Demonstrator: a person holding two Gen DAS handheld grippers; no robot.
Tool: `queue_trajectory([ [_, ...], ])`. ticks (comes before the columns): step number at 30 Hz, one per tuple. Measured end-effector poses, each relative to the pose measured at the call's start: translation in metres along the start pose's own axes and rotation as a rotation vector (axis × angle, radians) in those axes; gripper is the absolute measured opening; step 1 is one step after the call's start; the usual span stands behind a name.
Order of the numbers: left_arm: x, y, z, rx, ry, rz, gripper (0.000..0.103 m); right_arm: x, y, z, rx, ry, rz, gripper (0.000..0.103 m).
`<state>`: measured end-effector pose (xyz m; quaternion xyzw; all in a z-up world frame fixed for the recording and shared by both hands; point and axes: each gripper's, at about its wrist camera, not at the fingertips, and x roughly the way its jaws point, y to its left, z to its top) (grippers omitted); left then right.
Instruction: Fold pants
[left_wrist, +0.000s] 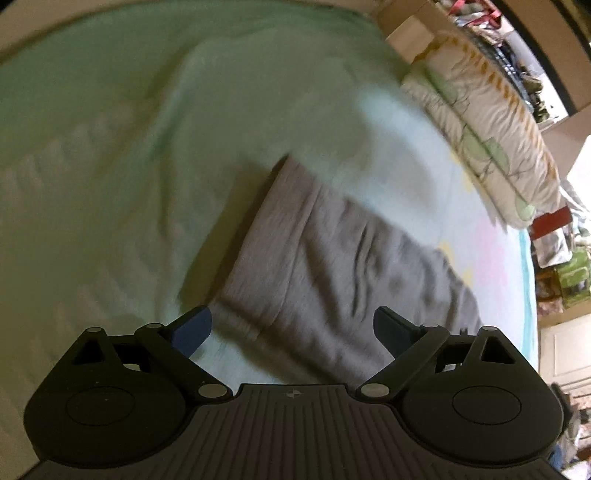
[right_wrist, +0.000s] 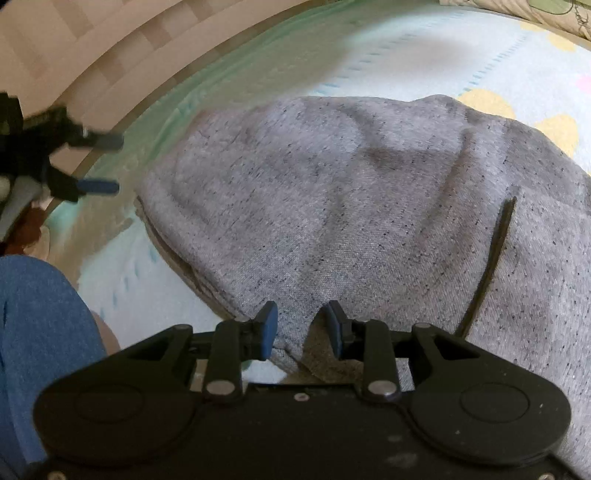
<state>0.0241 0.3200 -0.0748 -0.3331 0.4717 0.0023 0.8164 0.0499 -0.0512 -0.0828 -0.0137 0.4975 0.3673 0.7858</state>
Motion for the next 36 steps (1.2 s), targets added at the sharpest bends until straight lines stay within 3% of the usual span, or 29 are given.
queue_trajectory([
  [6, 0.030, 0.016, -0.012, -0.069, 0.084, -0.092, 0.095, 0.004, -0.002, 0.002, -0.008, 0.009, 0.001, 0.032],
  [8, 0.039, 0.014, -0.010, -0.072, 0.091, -0.105, 0.102, 0.003, -0.001, 0.002, -0.009, 0.012, 0.002, 0.032],
  [11, 0.043, 0.008, -0.003, -0.056, 0.074, -0.128, 0.102, 0.003, -0.001, 0.003, -0.010, 0.014, 0.003, 0.033],
  [19, 0.060, -0.004, 0.015, -0.037, 0.054, -0.132, 0.102, 0.006, 0.000, 0.003, -0.014, 0.010, 0.008, 0.035],
  [24, 0.069, -0.022, 0.021, 0.030, 0.085, -0.060, 0.102, 0.005, -0.001, 0.001, -0.008, 0.004, 0.014, 0.035],
  [25, 0.069, -0.026, 0.021, 0.043, 0.090, -0.034, 0.098, 0.005, -0.001, 0.000, -0.006, 0.003, 0.014, 0.035],
  [27, 0.066, -0.036, 0.020, 0.090, 0.081, 0.045, 0.073, 0.004, -0.002, -0.002, -0.003, 0.000, 0.016, 0.035],
  [29, 0.058, -0.042, 0.020, 0.130, 0.050, 0.062, 0.032, 0.002, -0.002, -0.003, 0.005, -0.005, 0.018, 0.035],
  [32, 0.040, -0.050, 0.019, 0.125, -0.002, 0.015, 0.030, -0.001, -0.003, -0.005, 0.019, -0.010, 0.024, 0.036],
  [36, 0.014, -0.088, 0.011, 0.246, -0.073, 0.038, 0.029, -0.023, -0.011, -0.007, 0.040, -0.064, 0.023, 0.036],
])
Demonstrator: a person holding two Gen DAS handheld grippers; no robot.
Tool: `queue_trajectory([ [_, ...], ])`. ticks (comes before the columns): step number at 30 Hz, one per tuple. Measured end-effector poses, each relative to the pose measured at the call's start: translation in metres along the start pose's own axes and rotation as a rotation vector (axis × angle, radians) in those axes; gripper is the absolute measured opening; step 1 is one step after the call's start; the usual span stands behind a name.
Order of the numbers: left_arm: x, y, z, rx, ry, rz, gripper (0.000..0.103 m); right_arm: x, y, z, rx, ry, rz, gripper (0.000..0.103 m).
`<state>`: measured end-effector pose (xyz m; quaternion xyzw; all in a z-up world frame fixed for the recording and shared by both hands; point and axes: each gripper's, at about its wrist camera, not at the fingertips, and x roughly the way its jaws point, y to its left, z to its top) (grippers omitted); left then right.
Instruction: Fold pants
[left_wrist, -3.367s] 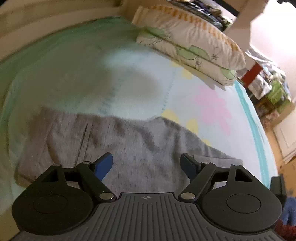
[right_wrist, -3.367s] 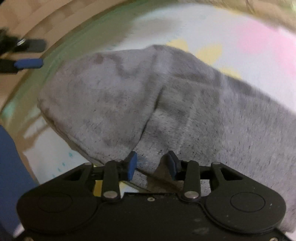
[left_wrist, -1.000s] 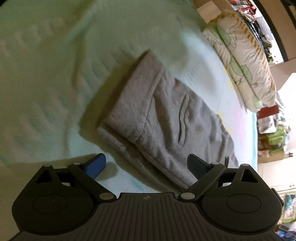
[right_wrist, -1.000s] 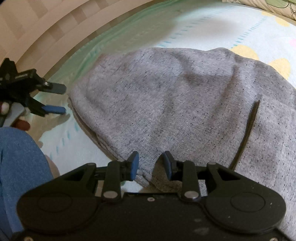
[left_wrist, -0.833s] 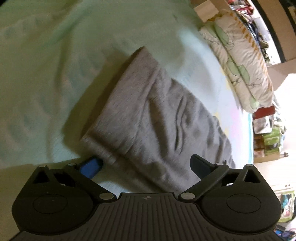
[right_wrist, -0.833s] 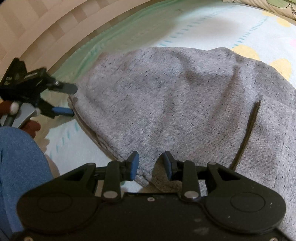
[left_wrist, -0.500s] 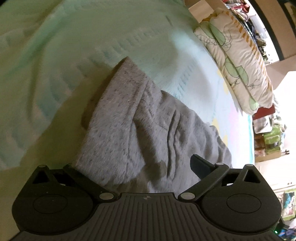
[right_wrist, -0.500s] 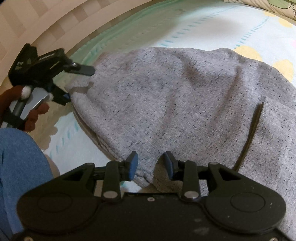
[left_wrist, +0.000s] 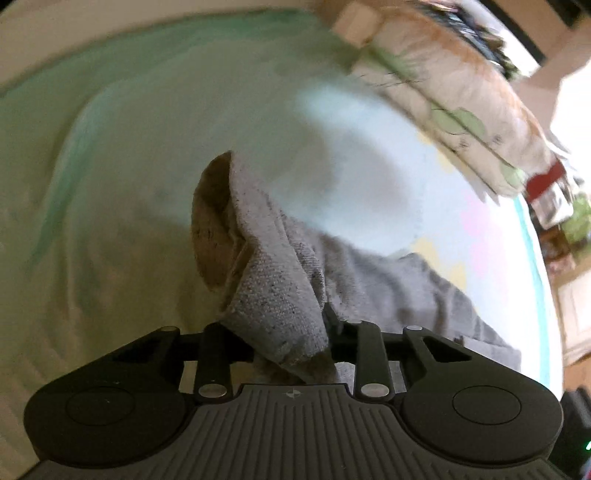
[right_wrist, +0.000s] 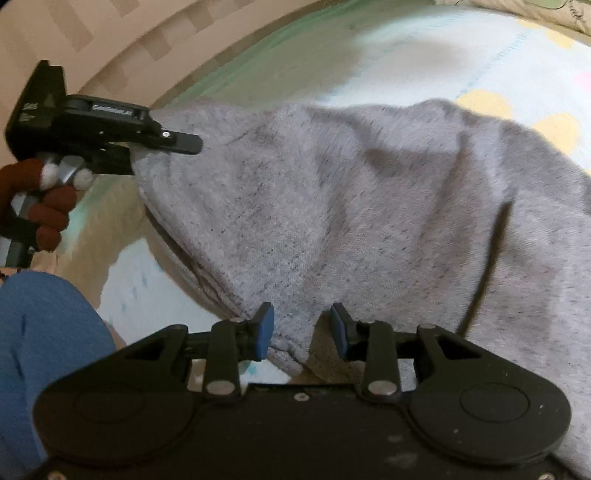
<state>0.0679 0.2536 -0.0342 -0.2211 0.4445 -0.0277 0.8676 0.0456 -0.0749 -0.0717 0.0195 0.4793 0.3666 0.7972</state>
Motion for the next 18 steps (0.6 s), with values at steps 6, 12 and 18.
queue_trajectory([
  [6, -0.038, -0.067, 0.000, 0.145, -0.099, -0.033, 0.029, -0.038, -0.030, 0.001, 0.066, -0.104, -0.060, 0.039],
  [12, -0.053, -0.139, -0.016, 0.237, -0.150, -0.150, 0.025, -0.014, -0.021, -0.026, -0.028, 0.070, 0.013, 0.038],
  [18, -0.030, -0.209, -0.035, 0.311, -0.130, -0.319, 0.022, -0.078, -0.071, -0.012, 0.184, -0.040, 0.000, 0.038],
])
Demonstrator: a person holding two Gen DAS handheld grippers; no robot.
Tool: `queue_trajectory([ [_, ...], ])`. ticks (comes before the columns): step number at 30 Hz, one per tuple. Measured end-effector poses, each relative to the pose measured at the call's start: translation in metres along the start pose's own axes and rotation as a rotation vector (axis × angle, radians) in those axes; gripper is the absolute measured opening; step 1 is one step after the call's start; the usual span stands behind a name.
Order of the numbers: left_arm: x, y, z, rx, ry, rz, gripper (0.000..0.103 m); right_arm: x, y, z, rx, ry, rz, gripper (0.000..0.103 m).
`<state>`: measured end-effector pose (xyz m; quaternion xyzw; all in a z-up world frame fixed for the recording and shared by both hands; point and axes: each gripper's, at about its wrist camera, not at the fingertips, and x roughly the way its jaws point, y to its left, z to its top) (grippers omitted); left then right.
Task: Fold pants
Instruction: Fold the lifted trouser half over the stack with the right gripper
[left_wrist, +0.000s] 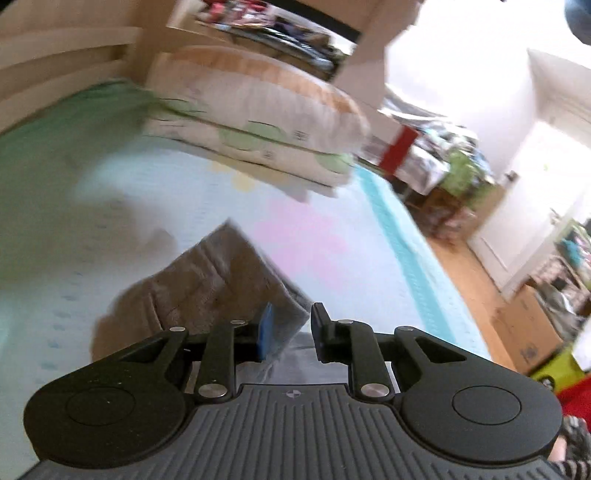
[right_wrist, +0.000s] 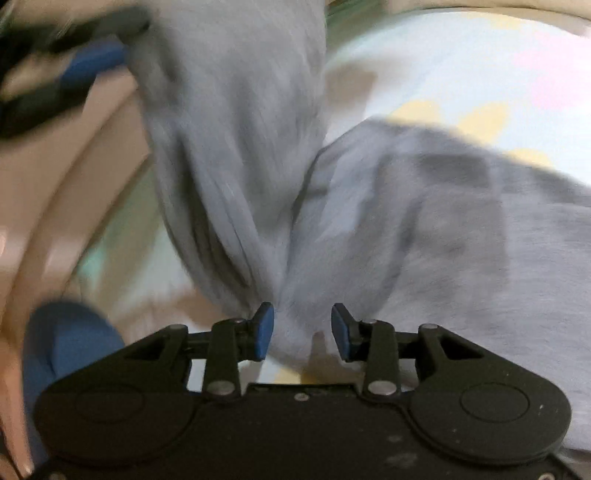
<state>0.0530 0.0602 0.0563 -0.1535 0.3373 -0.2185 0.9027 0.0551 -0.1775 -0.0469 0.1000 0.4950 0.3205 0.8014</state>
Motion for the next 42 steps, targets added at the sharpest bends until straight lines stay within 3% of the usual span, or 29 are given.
queue_trajectory([
  [2, 0.014, -0.007, -0.001, 0.015, 0.006, 0.009, 0.022, -0.020, -0.023, 0.007, 0.020, -0.004, -0.084, 0.042],
  [6, 0.026, 0.000, -0.010, -0.028, 0.021, 0.120, 0.023, -0.058, -0.065, 0.014, 0.100, -0.054, -0.184, 0.047],
  [9, 0.035, 0.007, -0.030, -0.081, 0.062, 0.192, 0.024, -0.068, -0.086, 0.023, 0.177, -0.083, -0.165, 0.053],
  [13, 0.037, 0.004, -0.064, -0.094, 0.097, 0.223, 0.028, -0.047, -0.095, 0.038, 0.245, -0.069, -0.069, 0.060],
  [21, 0.053, -0.021, -0.110, -0.067, 0.131, 0.167, 0.028, -0.003, -0.116, 0.061, 0.300, -0.063, -0.027, 0.064],
  [26, 0.078, -0.012, -0.116, -0.117, 0.171, 0.133, 0.029, 0.015, -0.119, 0.078, 0.261, -0.010, -0.004, 0.072],
  [31, 0.094, 0.014, -0.131, -0.223, 0.239, 0.119, 0.029, 0.033, -0.119, 0.086, 0.248, 0.014, 0.049, 0.073],
  [32, 0.092, 0.020, -0.133, -0.253, 0.230, 0.105, 0.029, 0.036, -0.117, 0.087, 0.240, 0.014, 0.056, 0.071],
  [36, 0.087, 0.030, -0.130, -0.298, 0.227, 0.090, 0.029, 0.034, -0.105, 0.090, 0.206, -0.001, 0.063, 0.020],
  [42, 0.085, 0.029, -0.129, -0.292, 0.224, 0.104, 0.028, -0.022, -0.049, 0.097, 0.064, -0.122, 0.081, 0.014],
])
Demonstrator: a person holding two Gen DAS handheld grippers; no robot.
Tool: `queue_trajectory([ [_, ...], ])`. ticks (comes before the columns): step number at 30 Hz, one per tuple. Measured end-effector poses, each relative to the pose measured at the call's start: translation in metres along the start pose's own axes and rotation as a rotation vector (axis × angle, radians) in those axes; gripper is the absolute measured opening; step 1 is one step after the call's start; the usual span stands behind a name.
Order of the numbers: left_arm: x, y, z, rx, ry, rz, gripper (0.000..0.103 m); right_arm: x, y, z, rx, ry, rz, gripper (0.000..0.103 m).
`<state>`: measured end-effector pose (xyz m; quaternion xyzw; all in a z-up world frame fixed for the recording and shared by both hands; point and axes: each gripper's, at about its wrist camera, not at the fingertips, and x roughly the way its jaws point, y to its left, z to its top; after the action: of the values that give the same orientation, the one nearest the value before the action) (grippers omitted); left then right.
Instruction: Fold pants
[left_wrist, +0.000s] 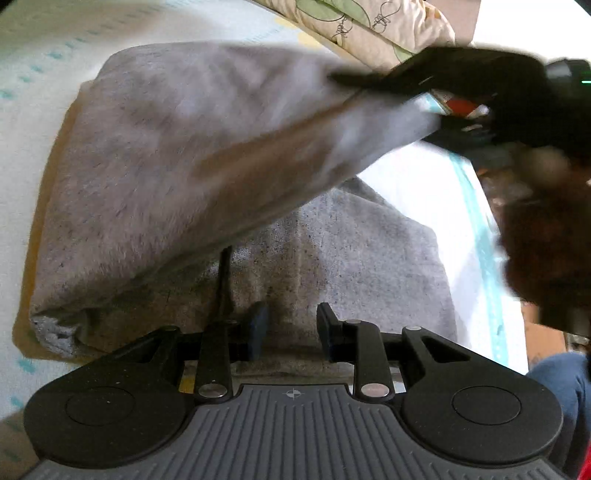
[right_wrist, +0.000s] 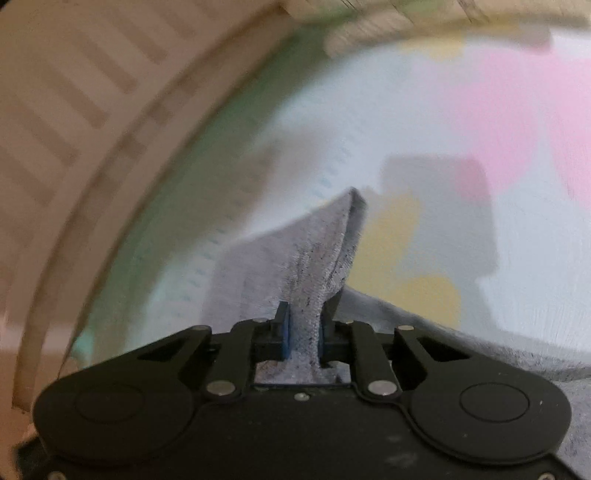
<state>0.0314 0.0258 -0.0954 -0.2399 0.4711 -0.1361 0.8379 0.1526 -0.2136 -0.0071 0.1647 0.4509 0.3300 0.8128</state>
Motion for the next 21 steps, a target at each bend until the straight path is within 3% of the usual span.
queue_trajectory([
  [4, -0.007, -0.005, -0.001, 0.020, 0.012, 0.027, 0.029, -0.065, 0.027, -0.010, -0.049, -0.080, -0.079, 0.014],
  [8, -0.009, -0.013, -0.008, 0.064, 0.071, 0.070, 0.032, -0.104, 0.007, -0.029, -0.025, 0.020, -0.266, 0.014],
  [11, -0.009, -0.018, -0.013, 0.106, 0.102, 0.078, 0.038, -0.099, -0.029, -0.042, 0.034, 0.167, -0.399, 0.014],
  [14, -0.018, -0.022, -0.016, 0.140, 0.140, 0.051, 0.039, -0.081, -0.058, -0.055, 0.105, 0.287, -0.423, 0.014],
  [21, -0.053, -0.035, -0.015, 0.242, 0.160, 0.017, 0.039, -0.053, -0.050, -0.054, 0.018, 0.378, -0.453, 0.018],
])
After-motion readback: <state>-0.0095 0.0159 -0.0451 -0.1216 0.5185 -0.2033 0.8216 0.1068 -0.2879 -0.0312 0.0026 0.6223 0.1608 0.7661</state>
